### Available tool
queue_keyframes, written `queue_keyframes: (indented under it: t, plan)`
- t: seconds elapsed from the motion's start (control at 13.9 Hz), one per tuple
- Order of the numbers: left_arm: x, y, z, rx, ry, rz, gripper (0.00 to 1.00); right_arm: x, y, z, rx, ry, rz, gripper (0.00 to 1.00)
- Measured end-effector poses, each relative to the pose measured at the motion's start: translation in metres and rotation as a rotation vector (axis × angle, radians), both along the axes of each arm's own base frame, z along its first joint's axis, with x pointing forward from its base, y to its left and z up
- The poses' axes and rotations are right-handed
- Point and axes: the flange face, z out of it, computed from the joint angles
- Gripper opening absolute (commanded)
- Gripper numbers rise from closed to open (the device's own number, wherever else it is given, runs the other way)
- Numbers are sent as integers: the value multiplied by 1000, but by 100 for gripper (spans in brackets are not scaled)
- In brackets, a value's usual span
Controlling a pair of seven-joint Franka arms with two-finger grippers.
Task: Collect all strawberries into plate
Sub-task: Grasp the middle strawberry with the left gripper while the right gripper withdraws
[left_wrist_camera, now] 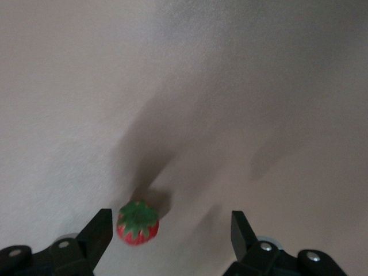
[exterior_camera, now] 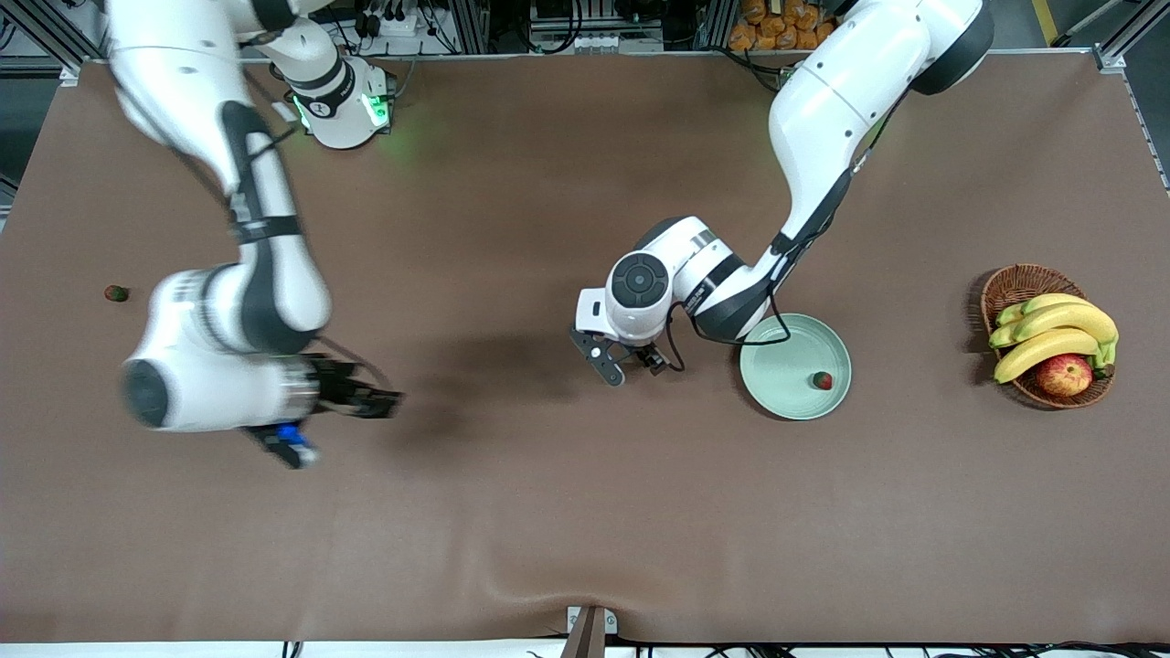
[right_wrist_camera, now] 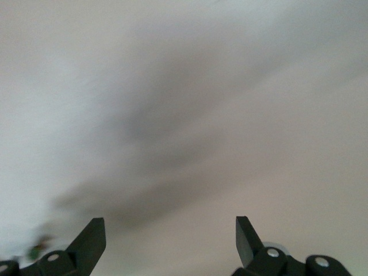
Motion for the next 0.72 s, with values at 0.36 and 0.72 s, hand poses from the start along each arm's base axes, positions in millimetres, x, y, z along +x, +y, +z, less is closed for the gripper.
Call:
queue_keyframes:
  t: [0.36,0.72]
  plan:
    - [1,-1,-12,26,-22,-5,88,-19,-150,-18,-82,48,187,100]
    - [4,2,-13,58,-57,-45,78,-60,-269,-6,-113,15,370,100]
